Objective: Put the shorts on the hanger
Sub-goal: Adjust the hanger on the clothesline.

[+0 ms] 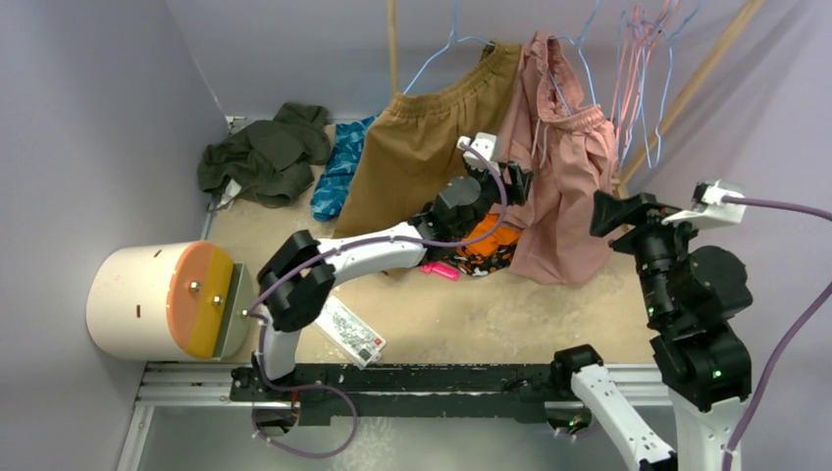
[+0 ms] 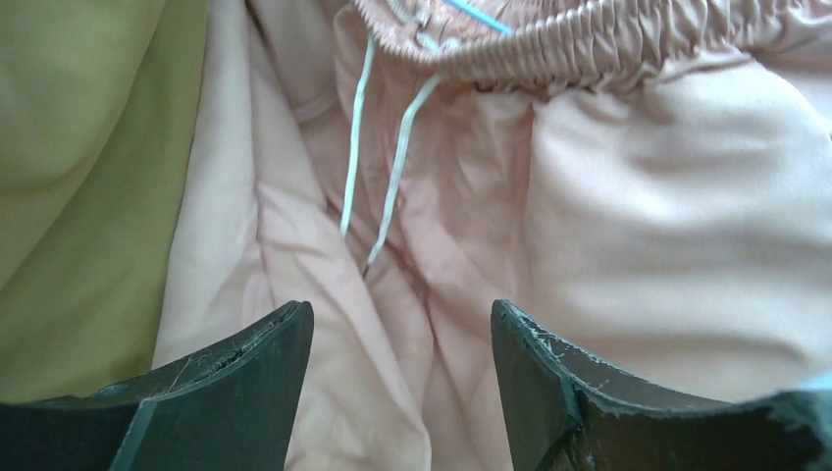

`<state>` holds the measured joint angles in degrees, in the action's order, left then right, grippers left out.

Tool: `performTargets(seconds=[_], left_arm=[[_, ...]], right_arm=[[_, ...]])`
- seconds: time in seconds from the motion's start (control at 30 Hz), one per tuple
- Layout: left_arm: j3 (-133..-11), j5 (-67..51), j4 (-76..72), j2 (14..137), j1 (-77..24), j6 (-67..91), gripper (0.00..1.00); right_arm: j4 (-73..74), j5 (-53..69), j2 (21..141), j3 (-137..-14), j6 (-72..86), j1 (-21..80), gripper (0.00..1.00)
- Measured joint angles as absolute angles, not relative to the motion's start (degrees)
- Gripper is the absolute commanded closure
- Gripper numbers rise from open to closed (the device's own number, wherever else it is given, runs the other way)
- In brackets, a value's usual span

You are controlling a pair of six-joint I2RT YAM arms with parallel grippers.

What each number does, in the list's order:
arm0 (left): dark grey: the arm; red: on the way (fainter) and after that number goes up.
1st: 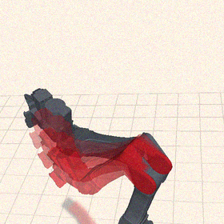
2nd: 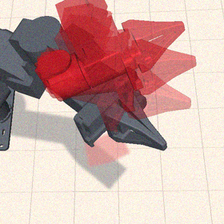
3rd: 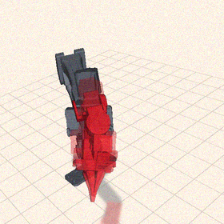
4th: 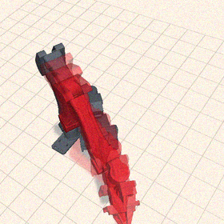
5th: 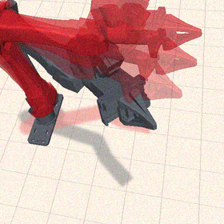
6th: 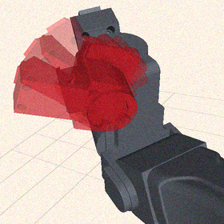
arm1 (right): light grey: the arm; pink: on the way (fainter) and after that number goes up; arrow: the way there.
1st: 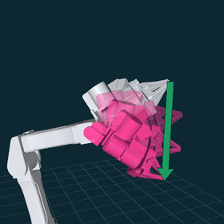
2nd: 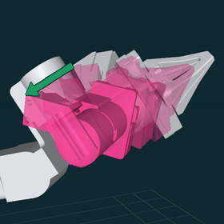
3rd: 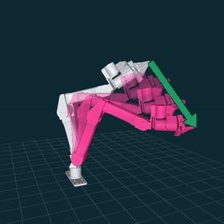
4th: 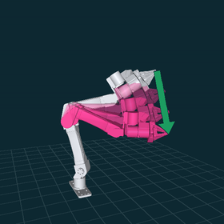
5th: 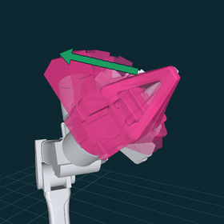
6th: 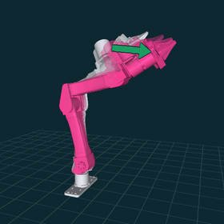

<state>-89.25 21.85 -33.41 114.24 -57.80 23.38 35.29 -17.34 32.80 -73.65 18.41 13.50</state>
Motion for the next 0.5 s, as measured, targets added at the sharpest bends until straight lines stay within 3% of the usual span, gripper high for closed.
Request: performTargets(seconds=[0.23, 0.5], left_arm=[[-74.3, 18.5, -27.7, 98.7, -57.8, 26.2, 0.33], [-62.3, 15.6, -17.4, 76.9, -57.8, 25.9, 0.35]], right_arm=[[26.5, -19.3, 40.3, -81.3, 16.0, 13.5, 0.28], [21.5, -20.6, 57.6, -93.3, 12.6, 13.5, 0.29]])
